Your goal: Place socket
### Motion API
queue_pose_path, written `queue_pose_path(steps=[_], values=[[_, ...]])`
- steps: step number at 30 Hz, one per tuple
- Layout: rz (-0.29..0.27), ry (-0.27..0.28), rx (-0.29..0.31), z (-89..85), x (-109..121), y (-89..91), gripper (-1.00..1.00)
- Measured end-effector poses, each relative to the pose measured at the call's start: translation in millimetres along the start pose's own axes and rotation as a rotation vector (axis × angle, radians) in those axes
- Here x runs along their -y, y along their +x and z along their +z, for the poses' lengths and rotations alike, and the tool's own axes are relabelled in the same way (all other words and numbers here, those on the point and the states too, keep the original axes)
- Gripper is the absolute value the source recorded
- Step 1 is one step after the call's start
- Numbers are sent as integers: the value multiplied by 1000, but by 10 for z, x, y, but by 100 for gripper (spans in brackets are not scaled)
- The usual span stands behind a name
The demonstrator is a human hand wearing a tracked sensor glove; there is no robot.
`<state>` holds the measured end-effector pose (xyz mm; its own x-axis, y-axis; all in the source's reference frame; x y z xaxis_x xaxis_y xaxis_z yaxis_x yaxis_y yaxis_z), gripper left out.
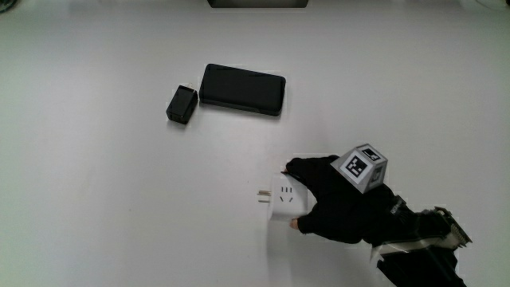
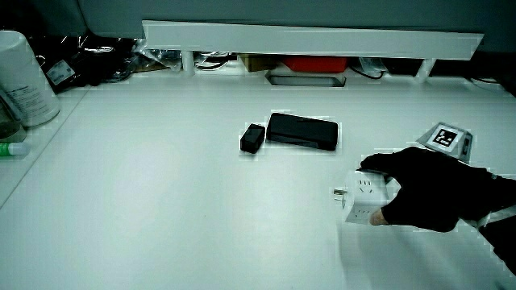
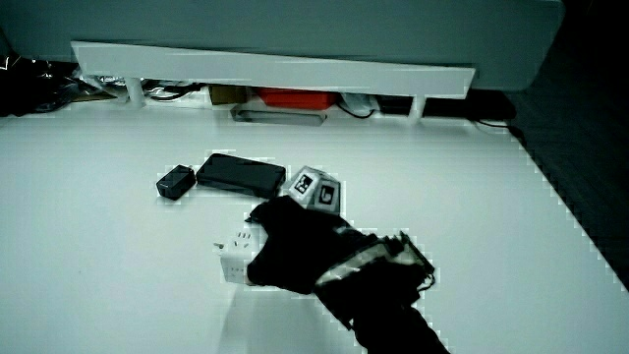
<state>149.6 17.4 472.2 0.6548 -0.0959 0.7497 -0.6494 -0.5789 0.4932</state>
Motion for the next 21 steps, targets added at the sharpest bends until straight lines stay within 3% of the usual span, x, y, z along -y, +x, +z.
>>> queue_pose_path(steps=[1,2,3,4,5,6,10,14,15,17,18,19,21], values=[[-3,0,-3,-17,11,35,0],[-98,26,97,-52,15,114,0],[-74,17,77,-57,25,110,0],[-13,-3,-1,-60,28,114,0],[-14,-1,-6,-74,33,144,0],[-93,5,70,-81,48,159,0],[-104,15,78,-153,54,304,0],[-126,-5,66,-178,60,292,0],[-129,0,91,-216,48,374,0],[-54,-14,-42,-172,78,305,0],[-123,16,63,-171,86,319,0],[-128,2,61,-204,67,403,0],[-125,0,30,-160,83,323,0]])
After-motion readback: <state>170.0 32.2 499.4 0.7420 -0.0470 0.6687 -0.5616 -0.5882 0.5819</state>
